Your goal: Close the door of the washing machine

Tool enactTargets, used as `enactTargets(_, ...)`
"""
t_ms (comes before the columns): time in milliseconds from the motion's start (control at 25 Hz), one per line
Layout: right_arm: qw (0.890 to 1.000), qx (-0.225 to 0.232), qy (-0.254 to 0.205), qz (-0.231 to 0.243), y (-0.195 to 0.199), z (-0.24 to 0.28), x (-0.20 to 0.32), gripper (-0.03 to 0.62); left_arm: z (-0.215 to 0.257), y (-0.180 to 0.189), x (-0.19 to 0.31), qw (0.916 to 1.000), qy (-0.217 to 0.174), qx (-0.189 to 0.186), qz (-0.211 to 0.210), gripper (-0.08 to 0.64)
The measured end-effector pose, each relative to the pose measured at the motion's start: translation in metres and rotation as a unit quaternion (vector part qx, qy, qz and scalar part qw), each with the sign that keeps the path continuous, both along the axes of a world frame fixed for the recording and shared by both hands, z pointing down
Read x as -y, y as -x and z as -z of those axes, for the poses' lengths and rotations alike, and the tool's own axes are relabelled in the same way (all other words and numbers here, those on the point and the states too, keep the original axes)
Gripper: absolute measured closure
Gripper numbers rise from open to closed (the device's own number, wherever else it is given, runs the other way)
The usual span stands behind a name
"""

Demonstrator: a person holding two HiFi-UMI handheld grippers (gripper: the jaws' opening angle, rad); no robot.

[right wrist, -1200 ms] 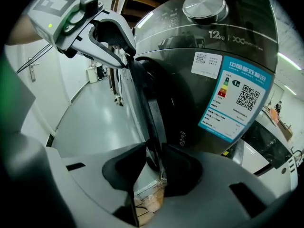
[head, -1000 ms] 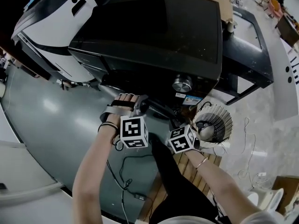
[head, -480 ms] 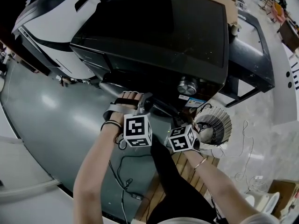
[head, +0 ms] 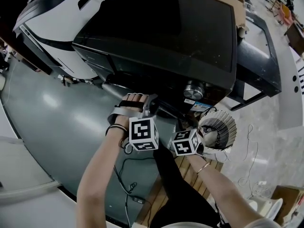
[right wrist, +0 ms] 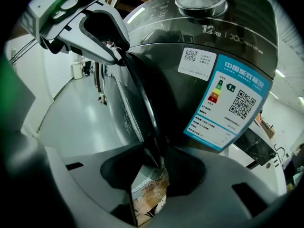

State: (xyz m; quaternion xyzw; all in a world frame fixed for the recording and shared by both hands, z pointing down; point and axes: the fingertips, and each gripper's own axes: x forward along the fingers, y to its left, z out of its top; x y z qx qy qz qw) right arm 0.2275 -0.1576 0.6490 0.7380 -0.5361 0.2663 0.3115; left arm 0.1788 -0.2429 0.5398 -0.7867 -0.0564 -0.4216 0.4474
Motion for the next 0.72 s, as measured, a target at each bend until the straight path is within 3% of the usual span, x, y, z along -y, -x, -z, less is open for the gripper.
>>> enactTargets(400, 0.999, 0.037, 0.006, -0.022, -0.0034, -0.0066, 0.0064, 0.422, 0.0003, -0.0020, 0.0030, 0.9998, 0.010, -0.007, 0.014, 0.387)
enactTargets(720, 1.000, 0.029, 0.003, -0.008, -0.0008, -0.0041, 0.0044, 0.425, 0.0024, -0.0001, 0.0036, 0.9994, 0.012, -0.018, 0.025, 0.382)
